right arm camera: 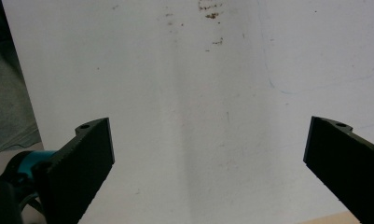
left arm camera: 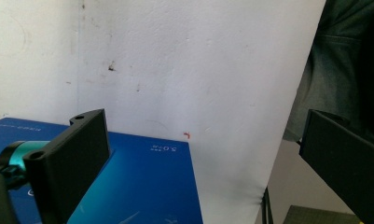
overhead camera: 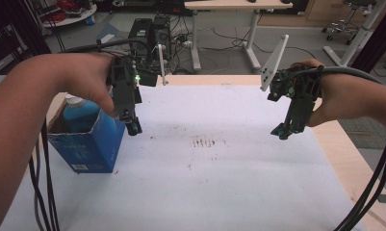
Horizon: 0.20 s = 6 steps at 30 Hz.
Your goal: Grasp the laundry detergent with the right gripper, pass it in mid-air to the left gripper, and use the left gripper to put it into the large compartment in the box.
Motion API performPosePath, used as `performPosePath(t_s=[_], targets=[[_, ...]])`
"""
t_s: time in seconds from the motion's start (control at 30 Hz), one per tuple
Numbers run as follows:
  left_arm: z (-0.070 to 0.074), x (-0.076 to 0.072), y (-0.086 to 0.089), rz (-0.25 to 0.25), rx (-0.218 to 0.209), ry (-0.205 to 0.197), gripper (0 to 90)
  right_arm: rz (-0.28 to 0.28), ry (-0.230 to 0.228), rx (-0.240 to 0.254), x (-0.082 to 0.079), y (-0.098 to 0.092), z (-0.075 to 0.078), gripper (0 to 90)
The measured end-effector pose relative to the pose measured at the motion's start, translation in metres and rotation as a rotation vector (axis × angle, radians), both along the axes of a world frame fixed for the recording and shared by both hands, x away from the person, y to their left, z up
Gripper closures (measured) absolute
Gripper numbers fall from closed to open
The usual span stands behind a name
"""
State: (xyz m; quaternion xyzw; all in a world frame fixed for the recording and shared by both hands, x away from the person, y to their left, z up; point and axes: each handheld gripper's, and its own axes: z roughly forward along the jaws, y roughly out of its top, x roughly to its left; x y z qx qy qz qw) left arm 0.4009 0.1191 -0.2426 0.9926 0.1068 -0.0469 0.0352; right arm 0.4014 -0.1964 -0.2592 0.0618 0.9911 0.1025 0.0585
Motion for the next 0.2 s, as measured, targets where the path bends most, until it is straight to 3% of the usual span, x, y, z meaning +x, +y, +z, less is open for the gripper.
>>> performPosePath(t_s=[0.2], targets=[[-0.0024, 0.0011, 0.0003, 0.005, 0.01, -0.002, 1.6, -0.006, 0.001, -0.002, -0.0001, 0.0003, -0.0006, 0.7]])
